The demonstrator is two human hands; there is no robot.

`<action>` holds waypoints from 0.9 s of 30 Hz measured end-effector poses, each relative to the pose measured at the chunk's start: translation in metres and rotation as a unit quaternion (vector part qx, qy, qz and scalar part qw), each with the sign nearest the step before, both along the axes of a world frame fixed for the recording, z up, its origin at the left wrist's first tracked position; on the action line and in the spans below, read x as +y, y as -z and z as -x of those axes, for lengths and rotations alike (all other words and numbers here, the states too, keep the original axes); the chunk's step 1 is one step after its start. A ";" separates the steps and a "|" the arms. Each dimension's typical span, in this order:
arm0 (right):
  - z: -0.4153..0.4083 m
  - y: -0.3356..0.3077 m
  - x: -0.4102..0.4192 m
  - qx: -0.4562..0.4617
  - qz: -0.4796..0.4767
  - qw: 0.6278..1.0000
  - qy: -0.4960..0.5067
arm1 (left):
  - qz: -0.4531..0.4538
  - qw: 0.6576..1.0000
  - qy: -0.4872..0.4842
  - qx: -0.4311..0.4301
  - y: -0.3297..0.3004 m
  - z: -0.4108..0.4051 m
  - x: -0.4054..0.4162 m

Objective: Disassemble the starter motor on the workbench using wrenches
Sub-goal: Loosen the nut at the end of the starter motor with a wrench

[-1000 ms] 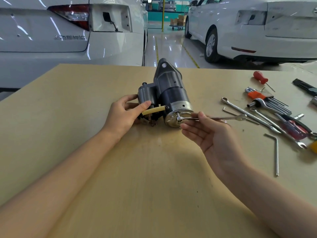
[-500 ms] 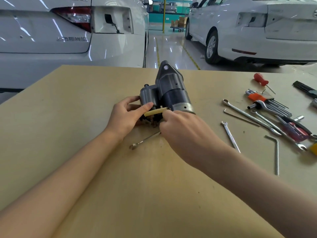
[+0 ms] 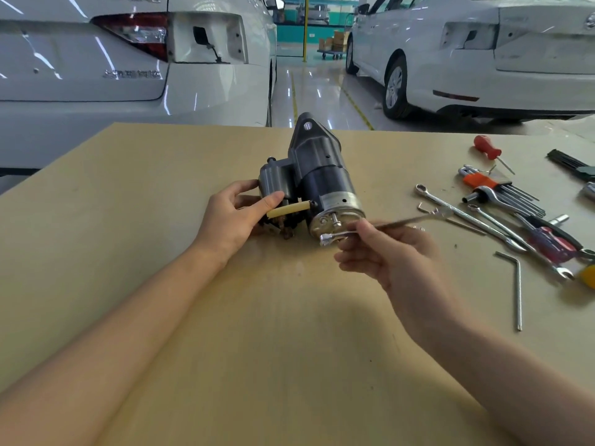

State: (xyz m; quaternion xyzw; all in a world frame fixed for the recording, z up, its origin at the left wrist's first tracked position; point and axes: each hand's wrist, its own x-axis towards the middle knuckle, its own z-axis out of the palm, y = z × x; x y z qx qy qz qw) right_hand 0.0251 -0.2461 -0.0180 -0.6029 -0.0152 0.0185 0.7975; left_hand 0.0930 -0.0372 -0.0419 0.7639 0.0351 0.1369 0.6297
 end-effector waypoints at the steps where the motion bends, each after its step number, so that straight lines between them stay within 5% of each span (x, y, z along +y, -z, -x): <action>1: -0.001 -0.001 -0.001 0.025 -0.041 0.999 -0.003 | 0.001 1.000 0.001 0.000 0.000 0.000 0.000; 13: -0.008 0.003 -0.006 0.077 -0.168 0.983 -0.002 | 0.011 1.000 0.007 -0.012 0.000 0.000 -0.001; 16: -0.009 -0.001 -0.006 0.020 -0.084 0.996 0.021 | 0.015 1.000 0.004 -0.010 0.001 -0.001 -0.001; 18: -0.011 -0.010 -0.005 -0.061 0.063 0.996 0.035 | 0.008 1.000 0.000 -0.010 0.003 -0.001 -0.001; 20: -0.014 -0.020 -0.002 -0.175 0.261 0.948 0.050 | 0.006 1.000 -0.001 -0.007 0.003 -0.002 0.000; 22: -0.017 -0.029 0.003 -0.281 0.429 0.857 0.056 | 0.008 1.000 -0.001 -0.002 0.002 -0.001 0.000; 27: -0.013 -0.042 0.032 -0.360 0.631 0.686 -0.044 | 0.012 1.000 -0.001 0.001 0.001 0.000 -0.001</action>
